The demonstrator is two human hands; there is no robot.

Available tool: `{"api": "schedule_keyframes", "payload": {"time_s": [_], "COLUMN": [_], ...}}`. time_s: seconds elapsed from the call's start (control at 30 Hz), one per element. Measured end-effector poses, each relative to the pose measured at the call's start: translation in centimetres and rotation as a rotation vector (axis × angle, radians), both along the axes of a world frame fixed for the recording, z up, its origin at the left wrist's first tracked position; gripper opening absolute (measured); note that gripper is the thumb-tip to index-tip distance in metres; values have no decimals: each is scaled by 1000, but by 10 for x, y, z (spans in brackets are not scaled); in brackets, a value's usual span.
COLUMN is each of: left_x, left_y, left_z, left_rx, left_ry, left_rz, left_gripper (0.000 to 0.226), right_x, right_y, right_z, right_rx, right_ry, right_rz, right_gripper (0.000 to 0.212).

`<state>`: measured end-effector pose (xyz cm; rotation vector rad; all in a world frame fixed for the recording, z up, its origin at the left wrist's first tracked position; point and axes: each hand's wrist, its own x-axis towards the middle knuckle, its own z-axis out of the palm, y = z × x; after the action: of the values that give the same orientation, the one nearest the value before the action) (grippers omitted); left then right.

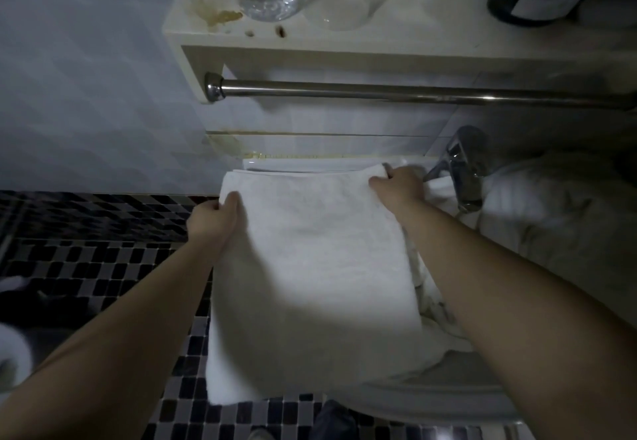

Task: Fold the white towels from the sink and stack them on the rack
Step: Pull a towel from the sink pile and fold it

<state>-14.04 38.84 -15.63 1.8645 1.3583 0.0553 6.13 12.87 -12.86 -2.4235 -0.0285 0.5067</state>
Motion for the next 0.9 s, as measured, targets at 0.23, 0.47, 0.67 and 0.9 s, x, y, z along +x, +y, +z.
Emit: {"api": "schedule_keyframes", "payload": {"time_s": [0.23,0.47,0.67,0.9], "left_x": [7,-10,-39,-78], "left_y": [0,-17,-40,-61], "left_z": [5,-1,8,11], "left_rx": [180,81,-78,-116], "left_ry": [-43,71,113,169], "left_rz": [-59,-53,-98,-111], "left_gripper": [38,56,74,76], "right_x": [1,-18,-54,-106], "right_y": [12,1,-27,-57], "right_z": [16,9,21,42], "right_rx": [58,-136,-417,-162], "right_ry": [-335,-224,-140,-288], "right_rz": [53,45,217,195], "right_gripper": [27,43,87,71]}}
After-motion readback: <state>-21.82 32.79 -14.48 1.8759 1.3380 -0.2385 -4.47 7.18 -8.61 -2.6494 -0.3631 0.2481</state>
